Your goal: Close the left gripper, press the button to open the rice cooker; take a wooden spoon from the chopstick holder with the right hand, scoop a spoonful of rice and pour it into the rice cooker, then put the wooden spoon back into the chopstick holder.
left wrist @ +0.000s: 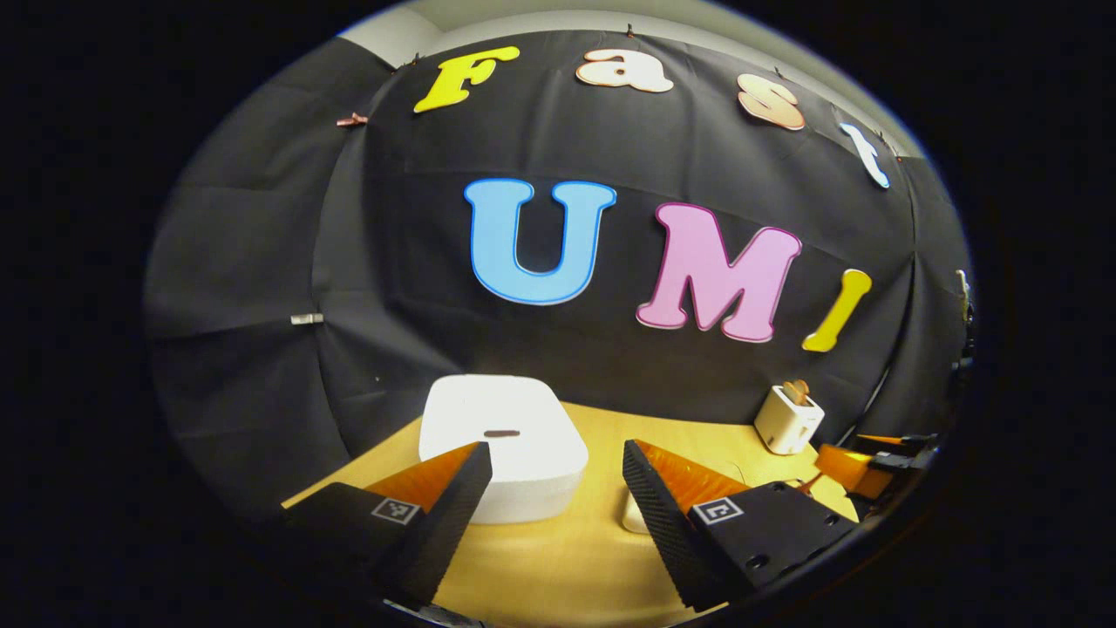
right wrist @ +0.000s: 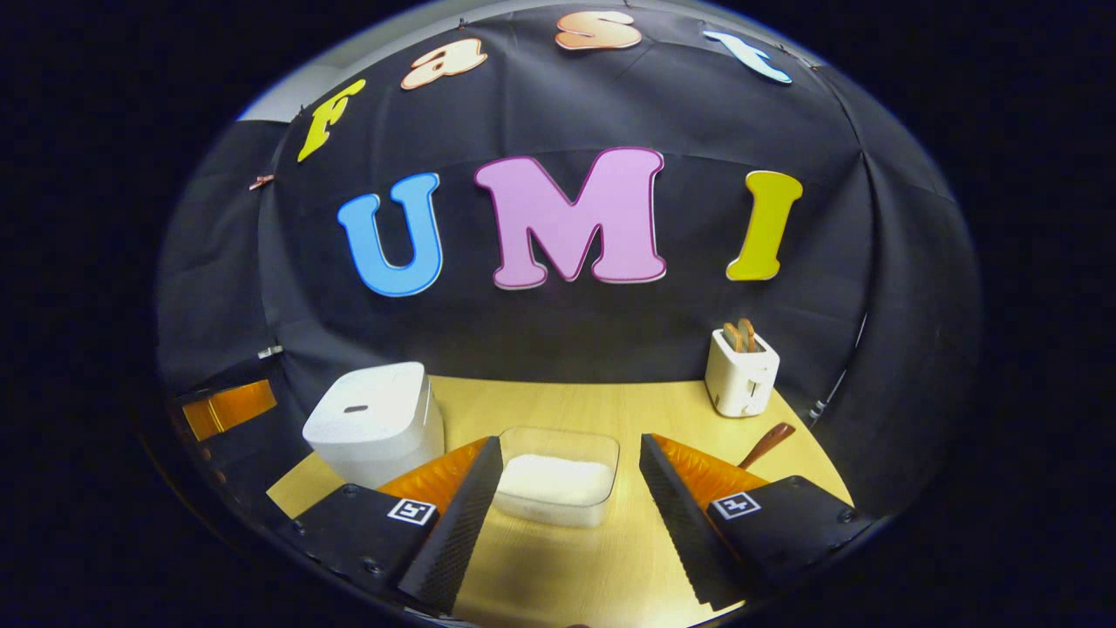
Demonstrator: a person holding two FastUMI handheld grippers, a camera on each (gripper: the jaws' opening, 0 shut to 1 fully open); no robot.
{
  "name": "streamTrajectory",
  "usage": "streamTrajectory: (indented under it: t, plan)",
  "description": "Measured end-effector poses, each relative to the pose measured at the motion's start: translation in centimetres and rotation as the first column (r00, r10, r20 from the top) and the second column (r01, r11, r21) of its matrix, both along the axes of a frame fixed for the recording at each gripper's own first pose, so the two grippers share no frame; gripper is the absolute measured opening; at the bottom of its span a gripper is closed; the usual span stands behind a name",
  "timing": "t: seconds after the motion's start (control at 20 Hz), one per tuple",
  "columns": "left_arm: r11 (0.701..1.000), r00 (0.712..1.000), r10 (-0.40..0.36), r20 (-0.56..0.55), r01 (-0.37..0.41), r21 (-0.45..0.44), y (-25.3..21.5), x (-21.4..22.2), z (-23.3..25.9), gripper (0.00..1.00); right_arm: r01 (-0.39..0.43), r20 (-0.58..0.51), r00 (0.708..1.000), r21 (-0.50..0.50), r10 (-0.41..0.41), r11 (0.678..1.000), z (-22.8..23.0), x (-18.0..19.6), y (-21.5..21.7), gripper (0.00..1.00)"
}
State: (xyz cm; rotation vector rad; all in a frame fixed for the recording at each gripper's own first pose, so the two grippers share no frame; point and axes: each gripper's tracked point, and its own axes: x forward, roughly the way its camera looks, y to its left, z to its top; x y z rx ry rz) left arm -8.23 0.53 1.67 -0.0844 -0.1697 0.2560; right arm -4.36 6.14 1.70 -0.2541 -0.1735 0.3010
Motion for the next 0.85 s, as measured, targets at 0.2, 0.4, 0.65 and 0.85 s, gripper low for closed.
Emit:
streamTrajectory:
  t: [0.2,0.4,0.65,0.85]
  plan:
    - [0.998,0.997,-0.060,-0.049,0.059,-0.034,0.0,-2.6,-4.3,0.95,-0.006,-0.082,0.997,-0.014,0.005,1.000,-5.8,-2.8,1.6,0.98]
    - [0.996,0.995,-0.090,-0.050,0.089,-0.030,0.8,-4.7,-5.8,0.96,-0.034,-0.174,0.984,0.019,0.037,0.999,-9.9,-5.1,2.9,0.99]
    - [0.994,0.995,-0.097,-0.022,0.096,-0.049,1.7,-5.8,-5.6,0.95,-0.066,-0.195,0.979,0.003,0.065,0.998,-11.6,-6.8,4.3,0.98]
    - [0.993,0.994,-0.109,-0.019,0.108,-0.051,1.9,-6.1,-5.7,0.96,-0.075,-0.197,0.978,-0.008,0.072,0.997,-11.8,-7.3,4.8,0.98]
